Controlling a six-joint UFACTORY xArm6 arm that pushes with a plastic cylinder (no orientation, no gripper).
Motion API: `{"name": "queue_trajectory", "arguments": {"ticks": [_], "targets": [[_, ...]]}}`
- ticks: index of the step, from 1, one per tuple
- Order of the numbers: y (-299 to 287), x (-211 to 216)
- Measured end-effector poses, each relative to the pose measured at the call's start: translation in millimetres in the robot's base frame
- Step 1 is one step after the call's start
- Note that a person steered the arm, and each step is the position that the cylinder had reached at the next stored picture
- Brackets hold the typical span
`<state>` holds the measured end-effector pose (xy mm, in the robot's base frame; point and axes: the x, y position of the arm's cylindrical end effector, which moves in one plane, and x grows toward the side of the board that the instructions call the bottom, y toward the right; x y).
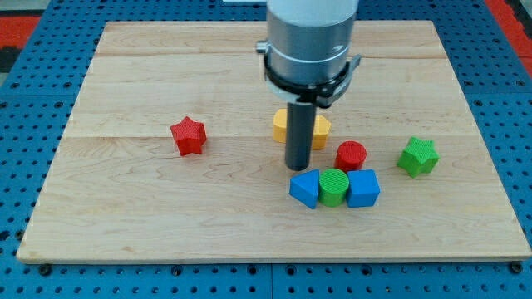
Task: Slide the green star to the right of the blue cube
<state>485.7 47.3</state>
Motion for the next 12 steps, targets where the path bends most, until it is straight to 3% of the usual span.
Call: {"name": "queue_trajectory", "arguments": {"ticks": [2, 3, 4, 7, 9, 10, 11, 12], "targets": [[7.7, -5.8], [52.0, -58.0], [99.8, -79.9], [169.3, -19.0], [144.5, 28.3], [152.5, 12.8], [202.5, -12.7], [256.5, -11.2]]}}
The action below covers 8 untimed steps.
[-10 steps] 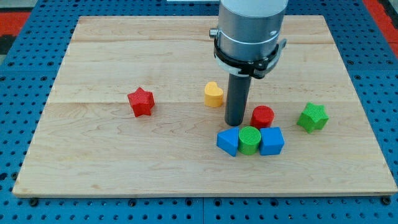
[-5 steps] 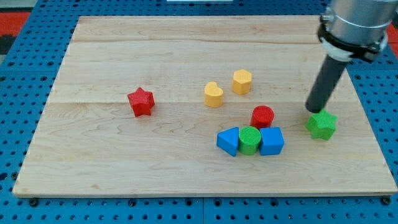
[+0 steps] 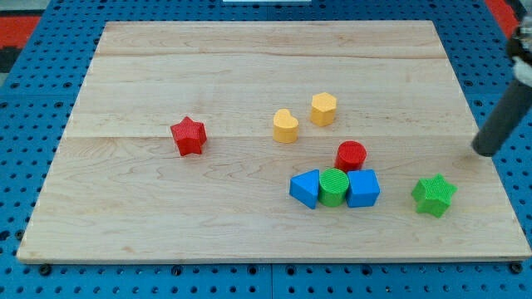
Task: Slide the green star to the right of the blue cube
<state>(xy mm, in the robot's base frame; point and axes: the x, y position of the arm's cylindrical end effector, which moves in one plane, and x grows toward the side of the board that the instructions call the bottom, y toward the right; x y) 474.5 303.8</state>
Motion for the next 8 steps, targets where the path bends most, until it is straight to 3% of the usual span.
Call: {"name": "queue_trajectory", "arguments": {"ticks": [2, 7, 8], "targets": [[-13.7, 58.2], [-64.1, 71.7], [-37.8, 97.5]]}}
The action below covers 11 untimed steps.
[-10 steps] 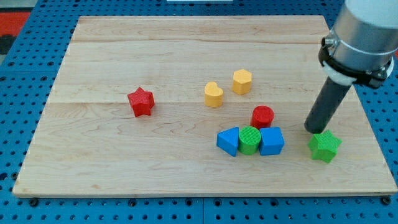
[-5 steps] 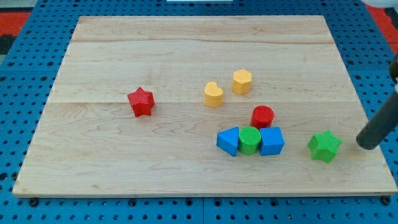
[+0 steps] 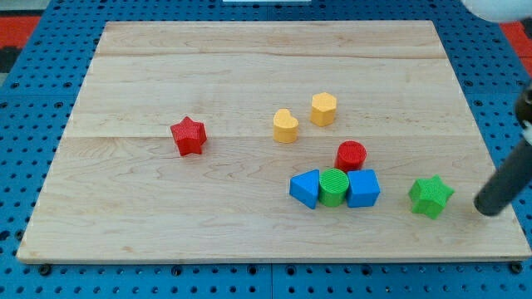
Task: Slide the green star to the right of the blue cube
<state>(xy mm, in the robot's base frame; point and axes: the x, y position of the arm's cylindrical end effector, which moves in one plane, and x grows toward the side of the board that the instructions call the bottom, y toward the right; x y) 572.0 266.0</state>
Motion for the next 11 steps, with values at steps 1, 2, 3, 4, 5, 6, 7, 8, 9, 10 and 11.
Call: {"name": "queue_trajectory", "arguments": {"ticks": [1, 2, 3, 4, 5, 6, 7, 8, 9, 10, 11], "targets": [[-37.6, 12.8], [-47.3, 12.8], [-47.4, 7.6], [-49.4, -0.3], [-67.6, -3.8], [-67.6, -10.6], [-67.6, -18.7], [-67.6, -27.1], [-50.8, -42.2], [-45.0, -65.4], [-53.0, -73.2]]}}
